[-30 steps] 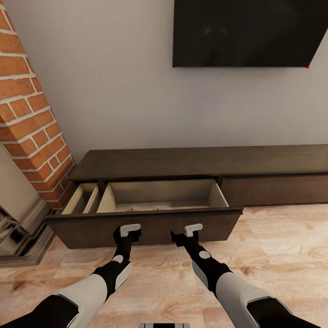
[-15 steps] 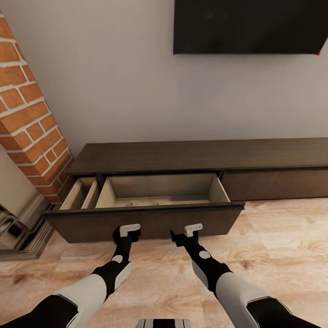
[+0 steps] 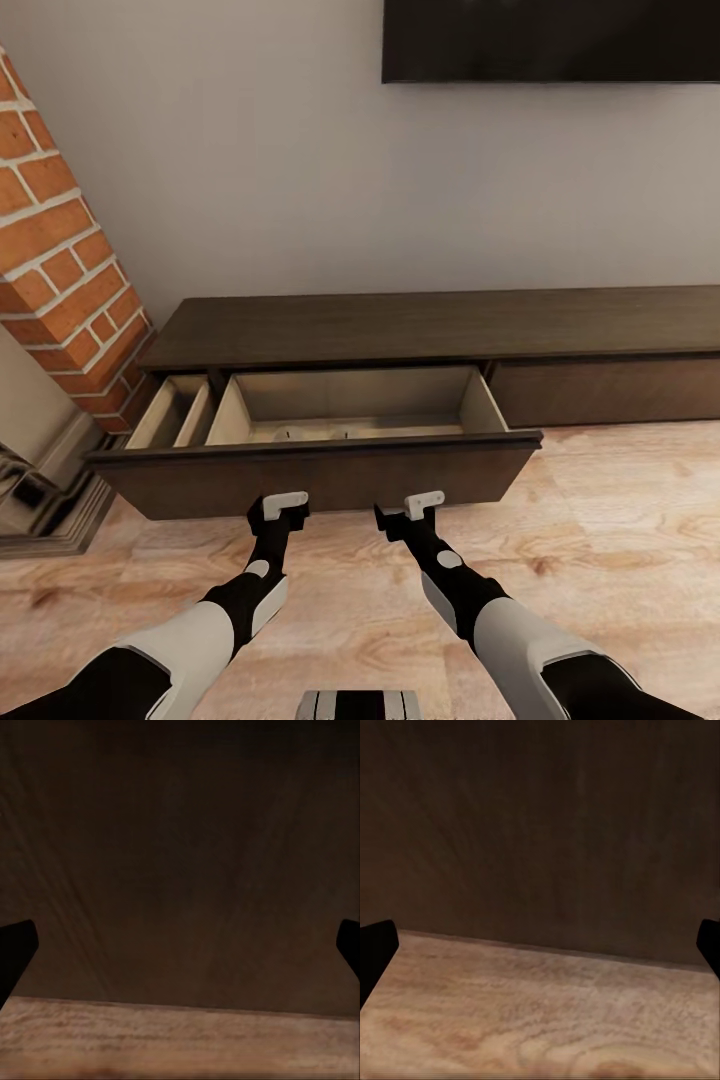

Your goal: Place each of the two pumpkins and all three candles from the living room inside a cabinet in the living room (use any cabinet), then make sure every cabinet is closed, and position the cauldron so it is next to a table in the living room.

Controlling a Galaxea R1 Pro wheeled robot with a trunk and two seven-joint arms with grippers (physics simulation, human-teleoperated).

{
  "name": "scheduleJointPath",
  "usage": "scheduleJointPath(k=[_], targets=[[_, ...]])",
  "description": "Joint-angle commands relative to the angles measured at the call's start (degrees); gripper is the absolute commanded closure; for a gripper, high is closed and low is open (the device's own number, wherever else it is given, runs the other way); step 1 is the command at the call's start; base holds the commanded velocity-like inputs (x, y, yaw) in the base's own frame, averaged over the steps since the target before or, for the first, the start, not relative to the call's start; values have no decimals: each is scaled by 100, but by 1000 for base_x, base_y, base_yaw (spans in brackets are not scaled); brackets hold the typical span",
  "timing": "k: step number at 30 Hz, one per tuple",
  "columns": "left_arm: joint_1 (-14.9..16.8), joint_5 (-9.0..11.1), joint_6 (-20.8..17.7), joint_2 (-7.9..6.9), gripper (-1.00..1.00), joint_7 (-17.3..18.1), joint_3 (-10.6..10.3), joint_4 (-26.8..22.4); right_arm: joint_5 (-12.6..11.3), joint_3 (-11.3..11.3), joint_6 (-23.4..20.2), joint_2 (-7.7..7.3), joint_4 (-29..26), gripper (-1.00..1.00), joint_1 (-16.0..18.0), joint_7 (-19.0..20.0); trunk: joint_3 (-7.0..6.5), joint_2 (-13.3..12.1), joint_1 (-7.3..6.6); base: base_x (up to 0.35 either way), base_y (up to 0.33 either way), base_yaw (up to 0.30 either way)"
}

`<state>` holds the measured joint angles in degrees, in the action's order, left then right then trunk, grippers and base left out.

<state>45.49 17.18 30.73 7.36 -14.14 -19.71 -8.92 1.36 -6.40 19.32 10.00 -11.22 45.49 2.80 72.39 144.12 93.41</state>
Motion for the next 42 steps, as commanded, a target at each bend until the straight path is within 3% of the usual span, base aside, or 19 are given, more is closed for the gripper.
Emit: scheduleJointPath(k=[1,16,42], targets=[[4,32,17,0,-100,-35,-50,4,14,-2,19,0,6,-100,4,3,4,2,-1,0,0,0],[4,31,7,-6,-100,-36,-49,13,14,-2,19,0,6,-100,4,1,4,2,-1,181,-54,0],[4,31,4,-6,-100,-36,-48,13,14,-2,19,0,6,-100,4,10,4,2,-1,80,-3,0]])
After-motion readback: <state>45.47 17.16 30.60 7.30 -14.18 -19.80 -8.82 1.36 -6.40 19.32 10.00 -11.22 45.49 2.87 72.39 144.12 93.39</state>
